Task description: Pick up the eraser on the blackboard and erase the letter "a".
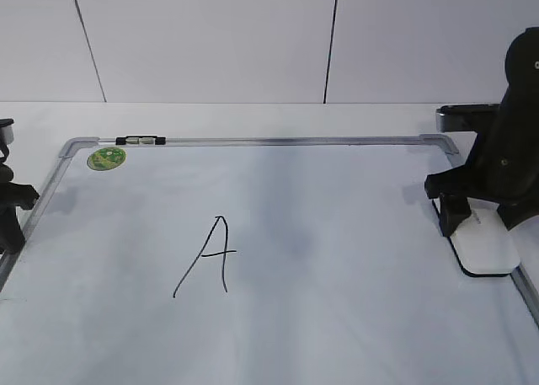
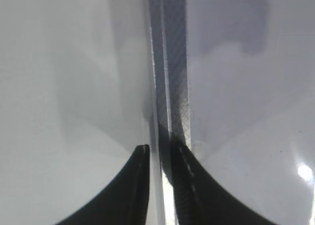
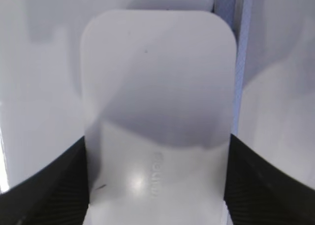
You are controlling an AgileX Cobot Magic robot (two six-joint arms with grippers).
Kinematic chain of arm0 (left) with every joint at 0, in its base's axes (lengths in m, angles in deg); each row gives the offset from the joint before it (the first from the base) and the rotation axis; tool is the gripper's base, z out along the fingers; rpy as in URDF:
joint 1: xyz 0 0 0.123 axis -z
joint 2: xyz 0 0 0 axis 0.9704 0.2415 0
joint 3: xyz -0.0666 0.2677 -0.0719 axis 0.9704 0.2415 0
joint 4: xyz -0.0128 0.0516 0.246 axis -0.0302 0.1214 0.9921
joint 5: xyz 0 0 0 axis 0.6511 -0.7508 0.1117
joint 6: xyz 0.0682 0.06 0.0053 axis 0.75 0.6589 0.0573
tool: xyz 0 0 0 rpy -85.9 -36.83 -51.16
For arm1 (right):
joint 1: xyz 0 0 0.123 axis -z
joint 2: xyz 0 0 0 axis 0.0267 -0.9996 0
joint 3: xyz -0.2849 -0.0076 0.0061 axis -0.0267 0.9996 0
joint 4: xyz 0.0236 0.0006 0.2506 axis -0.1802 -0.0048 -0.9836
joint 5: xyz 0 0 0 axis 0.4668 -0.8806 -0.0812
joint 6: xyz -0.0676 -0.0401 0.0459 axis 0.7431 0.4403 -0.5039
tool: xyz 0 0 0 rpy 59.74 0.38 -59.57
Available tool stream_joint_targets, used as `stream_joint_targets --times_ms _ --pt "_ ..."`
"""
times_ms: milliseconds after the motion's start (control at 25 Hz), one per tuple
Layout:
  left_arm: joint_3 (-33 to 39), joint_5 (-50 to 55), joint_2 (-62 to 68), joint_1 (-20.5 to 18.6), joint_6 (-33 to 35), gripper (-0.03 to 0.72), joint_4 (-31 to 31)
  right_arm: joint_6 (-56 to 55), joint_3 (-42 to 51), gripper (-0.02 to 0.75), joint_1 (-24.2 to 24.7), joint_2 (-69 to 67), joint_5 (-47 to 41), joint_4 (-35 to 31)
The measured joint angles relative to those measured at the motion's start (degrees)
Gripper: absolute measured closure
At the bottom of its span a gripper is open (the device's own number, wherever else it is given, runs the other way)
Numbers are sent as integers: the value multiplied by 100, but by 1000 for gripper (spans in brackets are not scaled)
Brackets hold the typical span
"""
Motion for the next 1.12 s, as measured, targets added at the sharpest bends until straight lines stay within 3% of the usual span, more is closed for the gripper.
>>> stream_joint_targets --times_ms 360,760,920,1120 --pt "0 -18 0 0 0 503 29 54 -66 146 0 0 -6 20" --pt "0 -22 0 0 0 479 43 59 -964 145 0 41 -1198 59" --pt "-100 77 22 0 0 468 69 59 -1037 146 0 502 -1618 59" --pt "-598 651 9 0 0 395 71 178 -1037 146 0 1528 -1755 59"
